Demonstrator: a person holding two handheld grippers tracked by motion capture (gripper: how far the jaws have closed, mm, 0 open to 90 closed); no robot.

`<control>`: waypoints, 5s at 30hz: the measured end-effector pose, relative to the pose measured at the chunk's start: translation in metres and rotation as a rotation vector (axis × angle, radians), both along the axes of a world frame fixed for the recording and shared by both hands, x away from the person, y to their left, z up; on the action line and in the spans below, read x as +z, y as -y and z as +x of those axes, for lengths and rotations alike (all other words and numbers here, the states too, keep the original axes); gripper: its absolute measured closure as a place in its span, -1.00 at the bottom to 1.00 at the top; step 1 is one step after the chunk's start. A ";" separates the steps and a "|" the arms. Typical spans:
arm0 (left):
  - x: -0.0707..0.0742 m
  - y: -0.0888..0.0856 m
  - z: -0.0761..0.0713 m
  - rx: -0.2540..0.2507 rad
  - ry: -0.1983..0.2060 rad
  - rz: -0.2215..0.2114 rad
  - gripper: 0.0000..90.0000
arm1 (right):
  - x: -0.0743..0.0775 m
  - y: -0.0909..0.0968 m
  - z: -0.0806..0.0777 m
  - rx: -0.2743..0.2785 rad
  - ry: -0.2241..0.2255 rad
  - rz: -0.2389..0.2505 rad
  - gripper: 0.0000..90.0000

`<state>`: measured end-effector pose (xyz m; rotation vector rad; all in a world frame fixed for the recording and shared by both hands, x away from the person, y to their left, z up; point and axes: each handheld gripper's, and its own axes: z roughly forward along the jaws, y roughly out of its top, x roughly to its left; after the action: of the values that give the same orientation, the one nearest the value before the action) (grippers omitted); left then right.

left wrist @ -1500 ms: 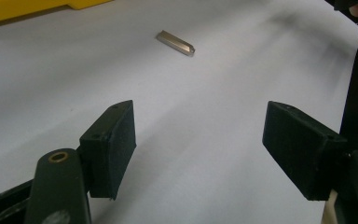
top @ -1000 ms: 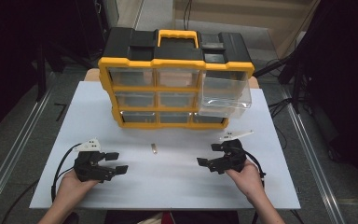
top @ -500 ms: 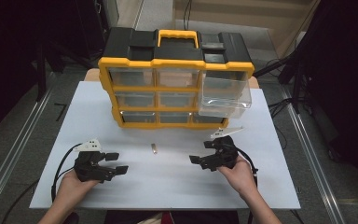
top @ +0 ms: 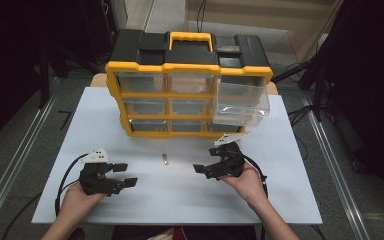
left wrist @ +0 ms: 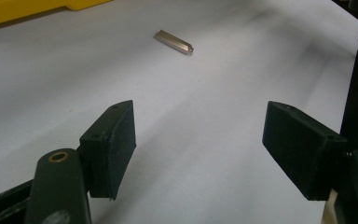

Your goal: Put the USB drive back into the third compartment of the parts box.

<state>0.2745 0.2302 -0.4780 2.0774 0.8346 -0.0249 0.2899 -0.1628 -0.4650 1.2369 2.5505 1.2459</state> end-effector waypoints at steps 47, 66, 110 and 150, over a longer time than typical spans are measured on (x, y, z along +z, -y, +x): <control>-0.001 0.000 0.000 -0.007 -0.005 0.010 -0.40 | -0.004 -0.058 0.026 0.016 -0.009 -0.005 -0.68; 0.000 -0.001 0.000 -0.007 -0.006 0.008 -0.40 | -0.016 -0.078 0.036 0.041 -0.057 -0.040 -0.68; -0.001 -0.002 0.000 -0.003 -0.008 0.003 -0.40 | -0.033 -0.124 0.047 0.019 -0.036 -0.173 0.11; -0.001 -0.003 0.000 0.003 -0.011 0.006 -0.40 | 0.031 -0.125 0.044 0.314 -0.140 -0.171 0.71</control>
<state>0.2747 0.2334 -0.4790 2.0840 0.8451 -0.0322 0.3343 -0.0378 -0.4343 0.9495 2.9696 0.9850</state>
